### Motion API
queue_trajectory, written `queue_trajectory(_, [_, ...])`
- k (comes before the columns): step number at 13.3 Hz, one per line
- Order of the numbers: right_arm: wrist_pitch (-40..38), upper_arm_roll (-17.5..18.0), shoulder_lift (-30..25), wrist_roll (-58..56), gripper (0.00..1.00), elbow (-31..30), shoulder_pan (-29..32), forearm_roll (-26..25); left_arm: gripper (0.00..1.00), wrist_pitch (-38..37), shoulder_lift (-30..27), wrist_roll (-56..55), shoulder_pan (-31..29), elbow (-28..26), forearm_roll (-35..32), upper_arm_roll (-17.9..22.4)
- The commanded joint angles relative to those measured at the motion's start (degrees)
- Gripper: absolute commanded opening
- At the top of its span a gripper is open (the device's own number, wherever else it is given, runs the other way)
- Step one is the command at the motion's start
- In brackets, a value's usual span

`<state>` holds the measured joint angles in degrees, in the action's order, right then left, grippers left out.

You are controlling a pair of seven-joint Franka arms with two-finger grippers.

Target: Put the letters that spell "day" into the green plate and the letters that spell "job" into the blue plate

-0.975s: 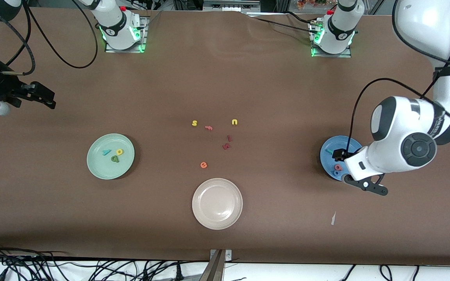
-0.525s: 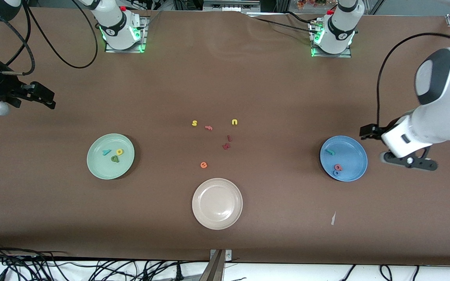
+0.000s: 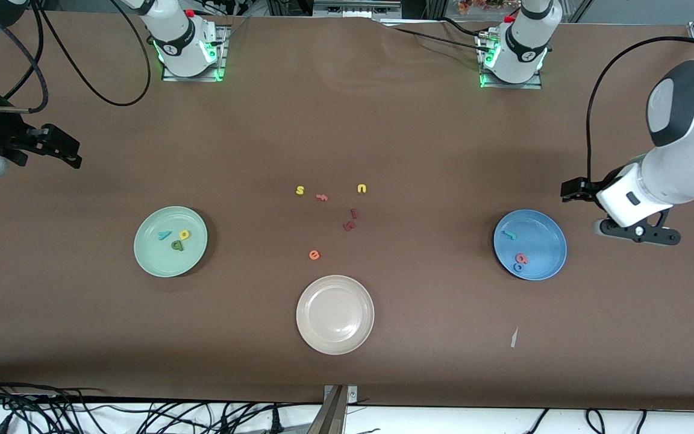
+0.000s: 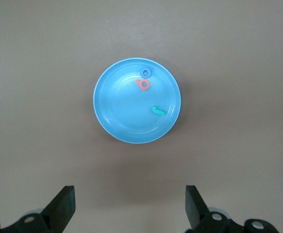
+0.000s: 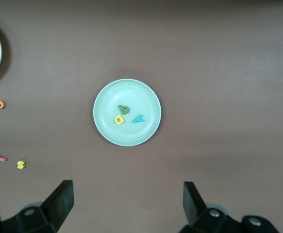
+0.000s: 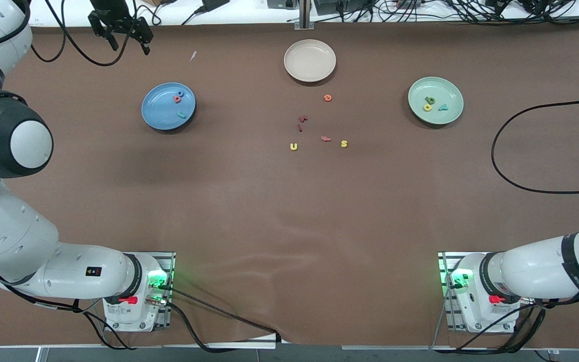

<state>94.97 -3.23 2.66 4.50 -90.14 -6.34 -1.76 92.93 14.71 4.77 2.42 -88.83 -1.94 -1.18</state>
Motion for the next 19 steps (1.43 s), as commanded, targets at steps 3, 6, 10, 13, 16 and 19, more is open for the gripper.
queue_trajectory(3, [-1.01,0.07,0.59,0.25,1.00,1.72,0.19,0.18,1.00,-2.92,-6.18,-0.37,-1.63,-3.10,0.44,-0.49])
queue_trajectory(6, [-1.01,0.07,0.59,0.25,1.00,1.72,0.18,0.18,1.00,-8.09,-5.92,-5.37,-1.63,-0.03,3.42,-0.41])
queue_trajectory(10, [-1.01,0.16,0.59,0.16,1.00,1.72,0.27,0.26,1.00,-9.17,-5.92,-5.74,-1.63,0.94,3.44,-0.40])
queue_trajectory(13, [-1.01,0.07,0.59,0.16,1.00,1.90,0.27,0.26,1.00,-13.54,-2.86,-5.65,-1.27,7.33,2.82,-0.32])
queue_trajectory(16, [-1.01,0.07,0.59,0.16,1.00,1.90,0.36,0.26,1.00,-13.74,-2.58,-5.56,-1.36,7.79,2.64,-0.23])
queue_trajectory(19, [-1.01,0.07,0.59,0.16,1.00,1.90,0.27,0.26,1.00,-13.74,-2.58,-5.56,-1.54,7.71,2.73,-0.23])
